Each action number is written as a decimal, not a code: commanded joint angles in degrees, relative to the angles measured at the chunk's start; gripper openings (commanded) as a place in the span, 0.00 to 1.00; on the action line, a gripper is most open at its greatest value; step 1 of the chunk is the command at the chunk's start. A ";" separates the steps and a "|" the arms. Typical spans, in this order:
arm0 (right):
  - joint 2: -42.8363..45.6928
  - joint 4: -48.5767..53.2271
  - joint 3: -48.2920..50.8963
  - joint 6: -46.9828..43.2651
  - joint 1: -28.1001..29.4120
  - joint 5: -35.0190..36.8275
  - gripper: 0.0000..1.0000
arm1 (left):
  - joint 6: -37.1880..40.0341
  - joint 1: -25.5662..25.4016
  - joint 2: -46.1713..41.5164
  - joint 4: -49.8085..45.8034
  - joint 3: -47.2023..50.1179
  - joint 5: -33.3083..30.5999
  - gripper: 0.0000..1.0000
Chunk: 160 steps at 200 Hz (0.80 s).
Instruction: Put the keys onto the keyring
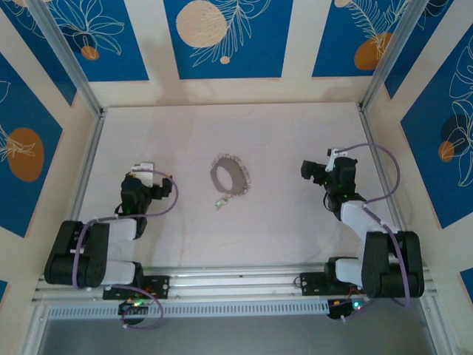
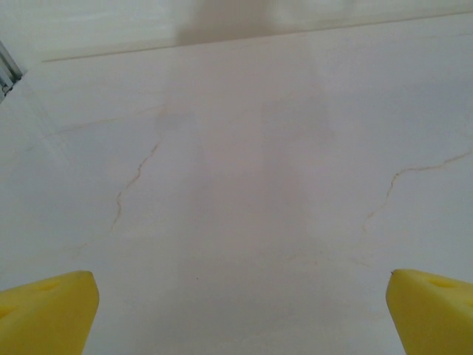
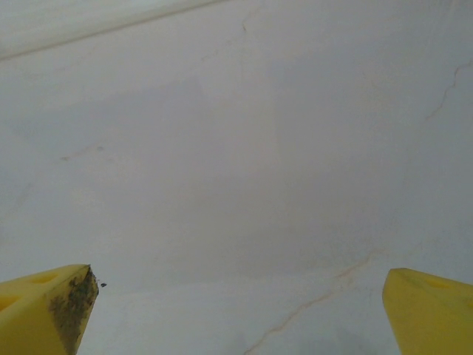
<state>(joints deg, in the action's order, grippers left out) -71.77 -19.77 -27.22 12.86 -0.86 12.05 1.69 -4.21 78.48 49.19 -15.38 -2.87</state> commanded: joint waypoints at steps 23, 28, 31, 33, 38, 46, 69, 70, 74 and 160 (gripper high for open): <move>-11.56 -27.55 5.63 -4.67 -0.03 -4.18 0.99 | 0.15 1.59 7.44 12.04 -0.17 3.86 1.00; -13.39 -30.51 6.46 -5.05 0.11 -4.78 0.99 | 0.39 1.57 8.32 12.51 -0.26 4.17 0.99; -14.28 -31.95 6.79 -5.34 0.15 -4.98 0.99 | 0.41 1.61 8.85 12.92 -0.27 4.37 0.99; -15.00 -33.15 7.00 -5.44 0.22 -5.10 0.99 | 0.48 1.58 9.18 13.23 -0.25 4.48 0.99; -16.02 -34.74 7.16 -5.48 0.33 -5.49 0.99 | 0.58 1.57 10.05 14.02 -0.27 4.72 0.99; -15.10 -28.98 5.17 -5.88 0.13 -6.61 0.99 | 0.81 1.57 11.14 15.15 -0.50 5.14 1.00; -15.61 -26.23 3.21 -6.71 -0.21 -9.93 0.99 | 1.24 1.57 10.85 6.18 -4.85 5.88 1.00; -15.69 -26.56 3.31 -6.67 -0.20 -9.94 0.99 | 1.27 1.57 10.79 5.48 -5.15 6.00 1.00; -15.93 -26.95 3.40 -6.70 -0.19 -9.87 0.99 | 1.37 1.57 10.74 2.79 -6.32 6.41 1.00; -15.78 -25.64 2.82 -7.33 0.75 -8.07 0.99 | 1.08 1.92 11.10 1.93 -7.30 6.12 1.00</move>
<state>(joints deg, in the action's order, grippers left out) -87.64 -44.40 -23.14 6.92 -0.01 4.47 2.07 -3.11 89.12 51.57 -22.13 1.98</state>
